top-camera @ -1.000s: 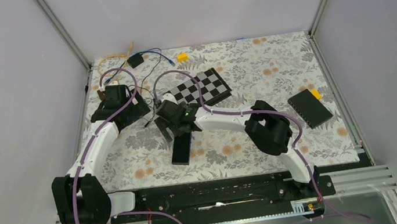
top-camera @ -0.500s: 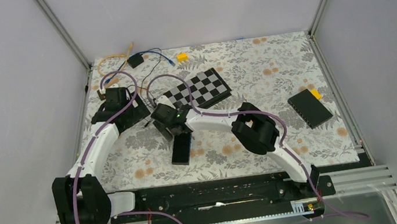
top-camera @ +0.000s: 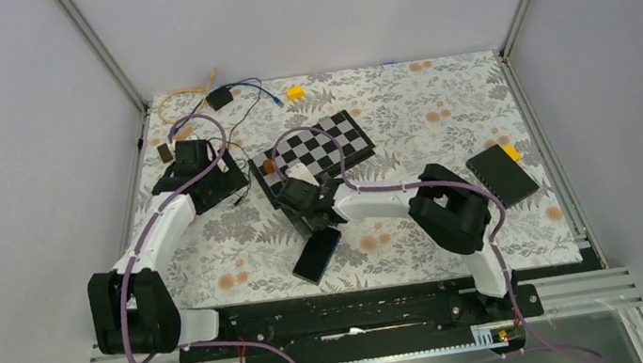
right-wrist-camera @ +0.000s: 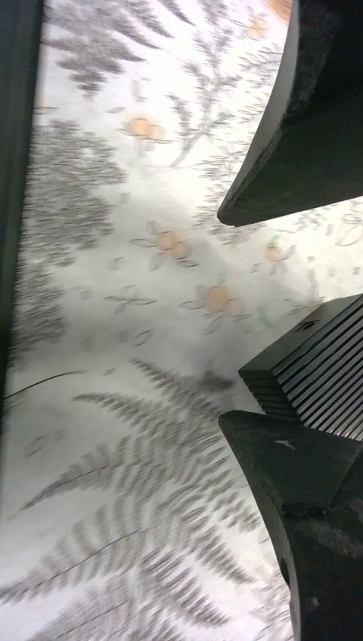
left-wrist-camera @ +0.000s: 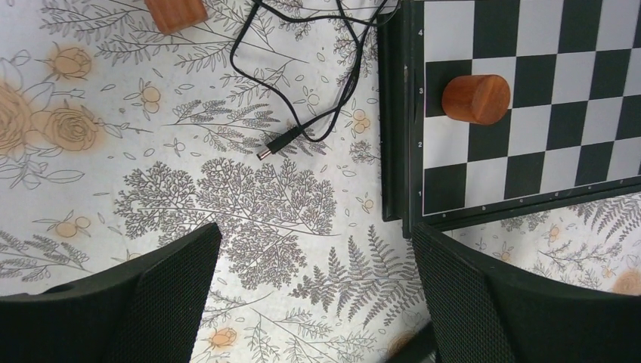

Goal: Insert the plug into the switch port
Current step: Adjust the switch port at the center of the board, then pick up the power from the center of the board.

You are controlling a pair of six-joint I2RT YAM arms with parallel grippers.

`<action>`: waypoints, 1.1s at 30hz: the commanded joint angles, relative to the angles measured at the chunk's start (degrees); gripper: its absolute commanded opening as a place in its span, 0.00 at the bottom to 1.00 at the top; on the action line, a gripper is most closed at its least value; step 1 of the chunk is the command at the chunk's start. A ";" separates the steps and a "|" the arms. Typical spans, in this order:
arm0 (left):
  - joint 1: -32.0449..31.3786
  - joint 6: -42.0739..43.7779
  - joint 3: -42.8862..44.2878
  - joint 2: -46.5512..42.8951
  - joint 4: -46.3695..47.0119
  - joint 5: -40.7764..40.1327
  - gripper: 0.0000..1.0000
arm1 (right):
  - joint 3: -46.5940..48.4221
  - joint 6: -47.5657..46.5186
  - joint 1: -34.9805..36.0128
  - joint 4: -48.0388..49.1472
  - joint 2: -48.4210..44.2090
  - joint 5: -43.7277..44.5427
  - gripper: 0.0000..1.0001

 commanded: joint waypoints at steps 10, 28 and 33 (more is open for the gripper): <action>-2.25 -0.57 6.00 12.98 4.44 -2.38 0.83 | -14.62 3.64 -0.22 1.57 -15.95 -6.17 1.00; -1.29 -1.15 11.25 24.60 3.86 -4.56 0.71 | -19.74 2.10 -0.71 3.19 -23.35 -9.30 1.00; -1.47 -0.56 11.44 27.47 3.52 -4.49 0.75 | -20.10 2.31 -1.09 3.60 -23.33 -9.67 1.00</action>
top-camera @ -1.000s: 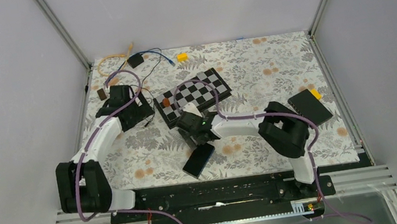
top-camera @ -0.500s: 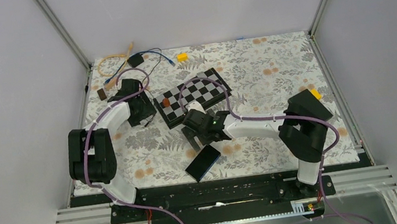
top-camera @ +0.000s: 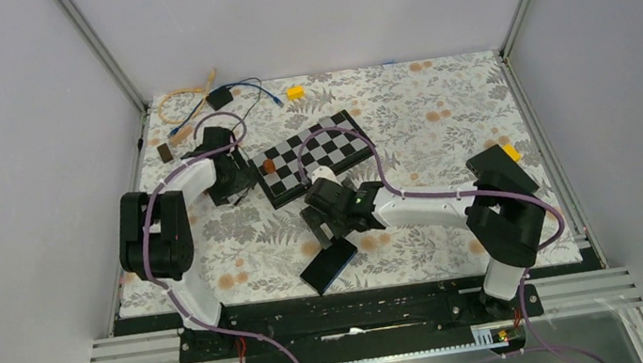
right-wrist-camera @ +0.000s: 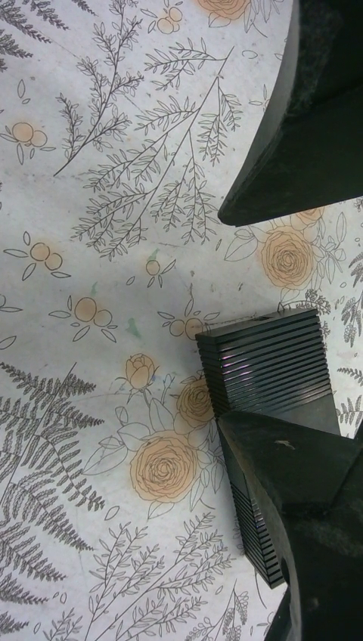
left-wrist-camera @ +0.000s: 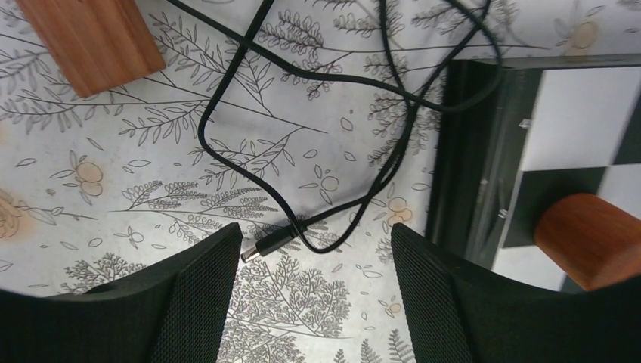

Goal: Insert the plug into the switch port
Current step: Pick up the power from the center of the board.

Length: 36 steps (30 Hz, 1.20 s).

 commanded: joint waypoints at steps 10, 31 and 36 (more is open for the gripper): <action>-1.25 1.71 3.60 5.78 0.07 -4.73 0.80 | 0.06 -2.19 -0.95 1.60 -2.59 -1.27 1.00; -7.78 -0.72 -6.72 5.45 0.69 -5.39 0.39 | 0.43 -3.14 -1.57 1.60 -1.89 -0.95 1.00; -7.85 -0.83 -8.36 3.94 0.77 -5.40 0.29 | 0.48 -2.88 -1.58 1.68 -1.53 -1.05 1.00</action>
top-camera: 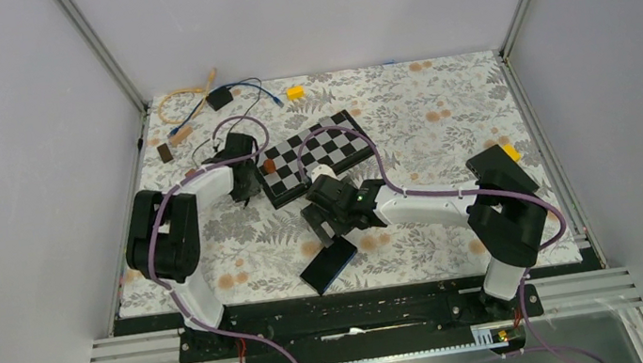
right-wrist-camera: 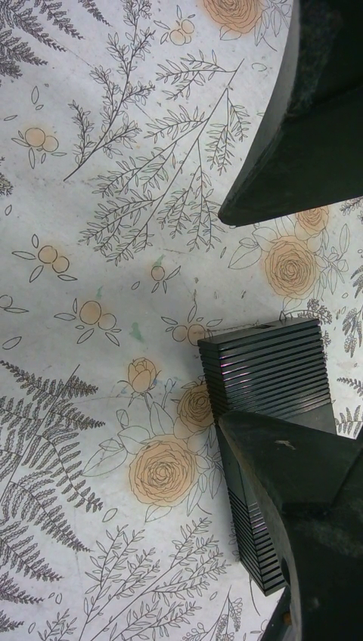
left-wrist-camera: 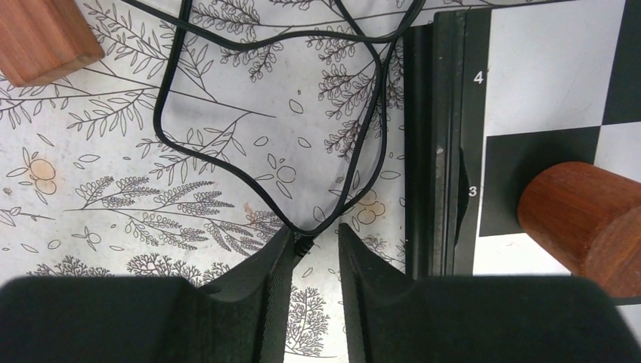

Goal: Insert the plug into the switch port
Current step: Pick up the power from the center of the board.

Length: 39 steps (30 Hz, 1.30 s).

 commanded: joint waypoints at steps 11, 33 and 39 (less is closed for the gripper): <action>-0.87 -3.06 -9.61 -1.50 -4.34 4.63 0.00 | 1.36 -0.27 -0.59 1.66 -0.44 -0.01 1.00; -5.23 4.31 -3.77 -23.42 -11.85 1.89 0.00 | 1.85 8.51 -5.42 7.02 -12.64 -7.04 1.00; -8.16 8.80 -4.32 -29.97 -10.09 8.99 0.00 | 0.36 18.43 -12.53 11.79 -14.80 -19.99 0.99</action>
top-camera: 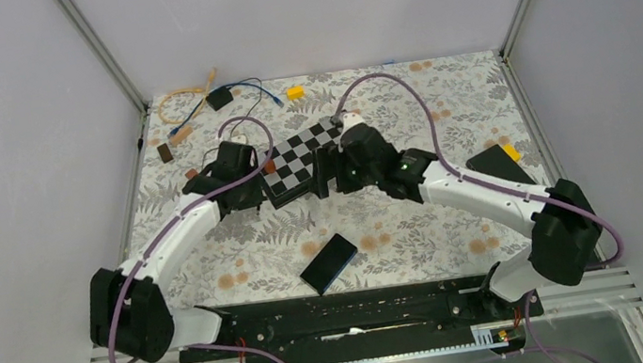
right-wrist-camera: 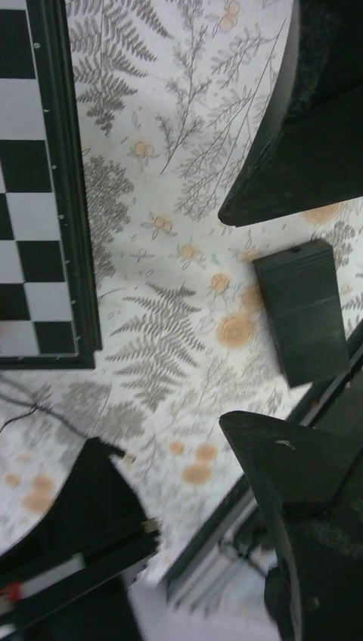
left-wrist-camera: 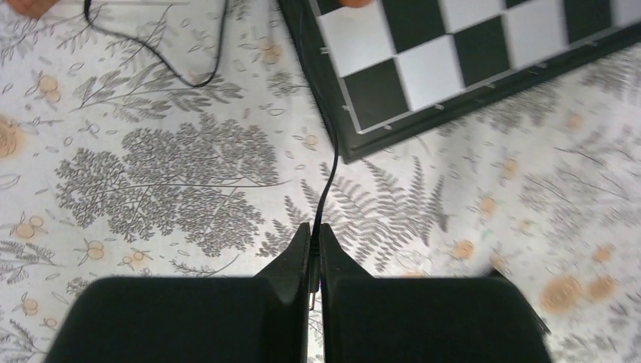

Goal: Insert the plug into the switch port
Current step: Pick up the power from the center of the board.

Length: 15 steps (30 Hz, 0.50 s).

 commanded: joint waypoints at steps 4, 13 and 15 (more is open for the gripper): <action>-1.51 7.25 2.57 -7.67 -0.12 7.84 0.00 | -4.31 0.90 -5.53 17.76 -0.63 -19.13 1.00; -1.64 10.15 5.12 -10.24 -6.02 14.99 0.00 | -31.29 -40.59 -5.49 79.70 -2.86 -40.85 0.99; -1.96 11.27 5.17 -11.27 -6.55 17.78 0.00 | -28.39 -46.10 -5.48 76.11 -1.87 -49.40 1.00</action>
